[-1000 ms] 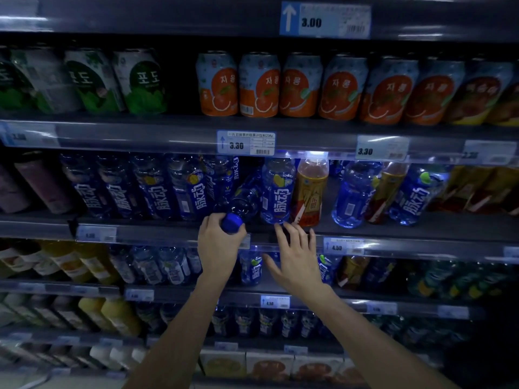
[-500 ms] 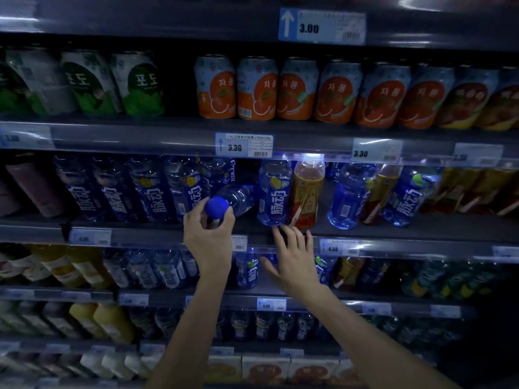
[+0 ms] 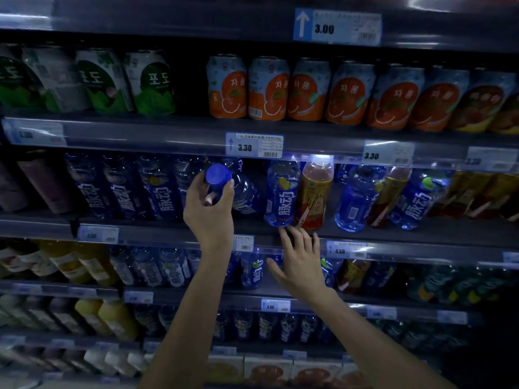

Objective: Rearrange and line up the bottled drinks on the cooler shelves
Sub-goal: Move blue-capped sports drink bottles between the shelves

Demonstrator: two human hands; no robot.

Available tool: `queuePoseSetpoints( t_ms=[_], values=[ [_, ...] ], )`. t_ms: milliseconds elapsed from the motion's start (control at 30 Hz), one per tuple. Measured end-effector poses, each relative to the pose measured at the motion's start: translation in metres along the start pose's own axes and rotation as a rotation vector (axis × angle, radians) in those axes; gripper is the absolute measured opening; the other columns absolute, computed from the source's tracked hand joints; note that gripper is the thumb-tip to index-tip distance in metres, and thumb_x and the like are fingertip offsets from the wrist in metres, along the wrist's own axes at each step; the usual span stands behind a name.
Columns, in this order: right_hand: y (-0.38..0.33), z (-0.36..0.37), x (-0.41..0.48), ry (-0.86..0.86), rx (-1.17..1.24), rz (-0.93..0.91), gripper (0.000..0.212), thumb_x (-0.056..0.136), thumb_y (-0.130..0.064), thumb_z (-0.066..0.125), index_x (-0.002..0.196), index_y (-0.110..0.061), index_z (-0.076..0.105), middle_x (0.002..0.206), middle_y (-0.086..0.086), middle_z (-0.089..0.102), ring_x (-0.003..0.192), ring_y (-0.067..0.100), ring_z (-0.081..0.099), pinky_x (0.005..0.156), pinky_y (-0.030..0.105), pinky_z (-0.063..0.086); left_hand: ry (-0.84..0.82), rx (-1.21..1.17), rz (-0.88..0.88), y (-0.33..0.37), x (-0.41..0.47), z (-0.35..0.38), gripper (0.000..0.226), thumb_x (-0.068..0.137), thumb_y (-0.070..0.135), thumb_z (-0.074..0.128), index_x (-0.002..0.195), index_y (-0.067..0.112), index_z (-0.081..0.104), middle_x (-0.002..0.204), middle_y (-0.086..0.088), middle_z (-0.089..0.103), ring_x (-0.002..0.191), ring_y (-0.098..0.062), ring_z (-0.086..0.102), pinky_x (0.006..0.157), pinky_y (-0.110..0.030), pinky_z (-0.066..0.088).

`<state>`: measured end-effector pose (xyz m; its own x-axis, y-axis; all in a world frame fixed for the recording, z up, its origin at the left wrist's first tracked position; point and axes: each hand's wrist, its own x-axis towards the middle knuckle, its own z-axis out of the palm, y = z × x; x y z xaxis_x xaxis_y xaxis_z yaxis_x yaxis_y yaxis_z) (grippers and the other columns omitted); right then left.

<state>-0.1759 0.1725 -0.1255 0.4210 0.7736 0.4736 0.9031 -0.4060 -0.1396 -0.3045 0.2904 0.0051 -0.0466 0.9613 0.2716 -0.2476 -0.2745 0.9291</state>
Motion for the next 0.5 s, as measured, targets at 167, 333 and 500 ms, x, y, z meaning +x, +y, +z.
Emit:
queuePoseSetpoints(
  t_ms=[167,333,500],
  values=[
    [-0.002,0.003,0.000,0.002,-0.004,0.029,0.074,0.086,-0.060,0.049,0.144,-0.015,0.040,0.141,0.006,0.043,0.136,0.028,0.032,0.114,0.057,0.022,-0.056,0.080,0.015,-0.008,0.002,0.008,0.040,0.081,0.043,0.071,0.114,0.021,0.067,0.101,-0.009,0.068,0.088,-0.011,0.061,0.086,-0.027,0.051],
    [-0.003,0.003,0.000,0.001,-0.013,0.030,0.074,0.086,-0.060,0.048,0.144,-0.015,0.040,0.140,0.006,0.043,0.135,0.028,0.032,0.113,0.057,0.022,-0.119,0.129,0.086,-0.017,-0.001,0.017,0.037,0.087,0.044,0.064,0.118,0.023,0.064,0.101,-0.026,0.062,0.090,-0.033,0.060,0.087,-0.043,0.050],
    [-0.002,0.002,0.000,-0.020,-0.018,0.038,0.075,0.086,-0.062,0.044,0.145,-0.016,0.038,0.142,0.006,0.042,0.137,0.027,0.029,0.115,0.056,0.020,-0.179,0.193,0.165,-0.030,-0.002,0.022,0.061,0.080,0.037,0.075,0.134,0.025,0.048,0.116,0.003,0.058,0.109,-0.012,0.054,0.101,-0.035,0.043]
  ],
)
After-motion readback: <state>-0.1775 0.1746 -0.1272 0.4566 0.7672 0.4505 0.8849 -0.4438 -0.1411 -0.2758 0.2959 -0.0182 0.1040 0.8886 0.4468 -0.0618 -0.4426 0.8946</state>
